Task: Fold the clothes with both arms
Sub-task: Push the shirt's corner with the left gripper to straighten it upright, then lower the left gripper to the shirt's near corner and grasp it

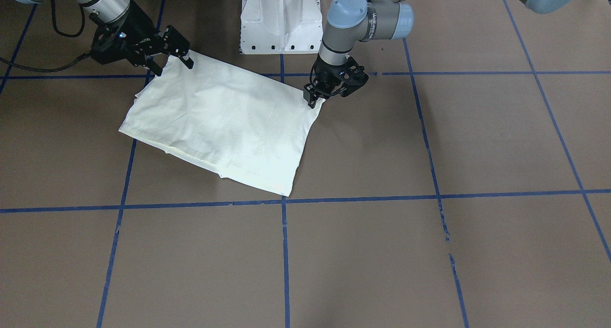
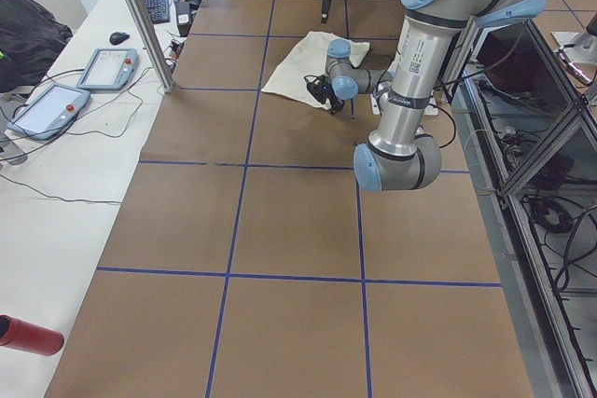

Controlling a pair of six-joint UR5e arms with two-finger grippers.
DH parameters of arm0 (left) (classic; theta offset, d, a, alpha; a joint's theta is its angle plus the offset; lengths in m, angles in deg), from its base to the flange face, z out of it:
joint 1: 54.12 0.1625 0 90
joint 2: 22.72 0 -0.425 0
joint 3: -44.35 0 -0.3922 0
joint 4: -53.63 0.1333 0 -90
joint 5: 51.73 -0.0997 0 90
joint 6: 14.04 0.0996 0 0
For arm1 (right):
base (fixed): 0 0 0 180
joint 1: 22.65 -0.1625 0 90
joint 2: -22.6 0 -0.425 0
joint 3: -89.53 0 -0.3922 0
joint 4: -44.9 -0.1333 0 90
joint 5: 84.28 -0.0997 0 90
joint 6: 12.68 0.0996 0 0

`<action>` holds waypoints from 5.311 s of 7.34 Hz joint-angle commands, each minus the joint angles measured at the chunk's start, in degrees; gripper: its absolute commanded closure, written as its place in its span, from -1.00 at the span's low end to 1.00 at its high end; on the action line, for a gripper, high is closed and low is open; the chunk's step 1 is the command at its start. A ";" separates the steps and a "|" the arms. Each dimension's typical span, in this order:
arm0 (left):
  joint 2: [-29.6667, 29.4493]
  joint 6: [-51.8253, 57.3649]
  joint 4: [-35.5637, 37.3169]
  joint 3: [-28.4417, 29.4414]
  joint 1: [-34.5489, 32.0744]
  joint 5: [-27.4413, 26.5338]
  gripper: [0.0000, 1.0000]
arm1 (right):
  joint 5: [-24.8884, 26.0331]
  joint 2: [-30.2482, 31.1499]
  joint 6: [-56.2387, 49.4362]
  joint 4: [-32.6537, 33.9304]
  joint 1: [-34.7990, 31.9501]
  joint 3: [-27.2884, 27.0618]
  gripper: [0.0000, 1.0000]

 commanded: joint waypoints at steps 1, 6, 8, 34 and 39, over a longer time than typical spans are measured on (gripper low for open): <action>-0.04 0.01 0.15 -0.67 -0.01 -0.10 0.91 | -0.01 0.00 0.00 0.00 -0.01 -0.01 -1.00; -0.22 5.32 0.59 -1.40 -8.58 0.08 1.00 | -0.09 0.09 0.00 -0.09 -0.36 -0.01 -1.00; -5.37 11.84 -0.19 7.17 -16.41 0.08 1.00 | 0.08 0.09 0.00 -0.09 -0.54 0.08 -1.00; 7.60 -7.55 -5.82 -7.36 3.77 -8.36 -0.75 | 2.28 -5.89 0.00 0.79 -0.89 6.41 -1.00; 7.87 -7.47 -5.38 -6.39 3.68 -8.36 -0.25 | 2.19 -5.89 0.00 0.79 -1.06 6.41 -1.00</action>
